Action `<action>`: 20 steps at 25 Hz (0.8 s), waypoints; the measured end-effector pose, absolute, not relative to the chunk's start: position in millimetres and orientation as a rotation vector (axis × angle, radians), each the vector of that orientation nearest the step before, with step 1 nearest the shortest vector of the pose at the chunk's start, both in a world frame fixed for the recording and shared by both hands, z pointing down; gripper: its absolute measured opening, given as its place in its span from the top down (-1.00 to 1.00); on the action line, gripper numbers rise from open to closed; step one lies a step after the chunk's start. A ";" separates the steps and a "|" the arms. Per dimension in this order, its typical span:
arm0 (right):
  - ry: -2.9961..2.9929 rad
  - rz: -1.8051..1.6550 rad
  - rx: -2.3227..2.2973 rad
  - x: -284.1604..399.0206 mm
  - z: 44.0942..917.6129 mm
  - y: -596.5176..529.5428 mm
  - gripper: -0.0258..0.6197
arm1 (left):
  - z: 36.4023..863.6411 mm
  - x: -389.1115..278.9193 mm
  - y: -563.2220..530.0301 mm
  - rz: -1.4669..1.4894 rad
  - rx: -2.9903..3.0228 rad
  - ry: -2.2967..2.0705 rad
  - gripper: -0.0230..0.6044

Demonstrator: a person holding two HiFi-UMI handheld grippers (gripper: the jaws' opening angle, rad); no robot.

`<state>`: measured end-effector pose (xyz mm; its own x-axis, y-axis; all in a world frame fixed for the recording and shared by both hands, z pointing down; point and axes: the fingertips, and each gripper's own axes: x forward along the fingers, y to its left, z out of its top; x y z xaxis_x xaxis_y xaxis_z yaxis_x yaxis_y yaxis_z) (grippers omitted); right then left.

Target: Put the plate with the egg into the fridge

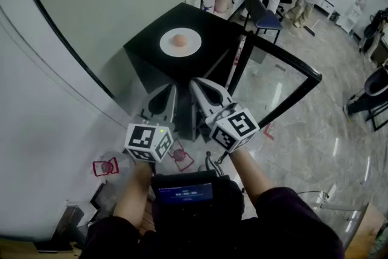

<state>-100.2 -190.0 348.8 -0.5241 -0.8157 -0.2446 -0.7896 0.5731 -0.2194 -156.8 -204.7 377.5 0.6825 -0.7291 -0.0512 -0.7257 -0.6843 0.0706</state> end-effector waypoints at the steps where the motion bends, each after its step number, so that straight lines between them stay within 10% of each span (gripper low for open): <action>1: 2.489 -0.114 -1.313 -99.0 350.2 -189.9 0.90 | 377.3 -156.3 -204.2 -0.115 2.839 -1.229 0.89; 20: 2.839 -0.053 -1.389 -46.0 348.8 -277.6 0.90 | 378.7 -140.8 -223.3 0.521 3.324 -1.524 0.89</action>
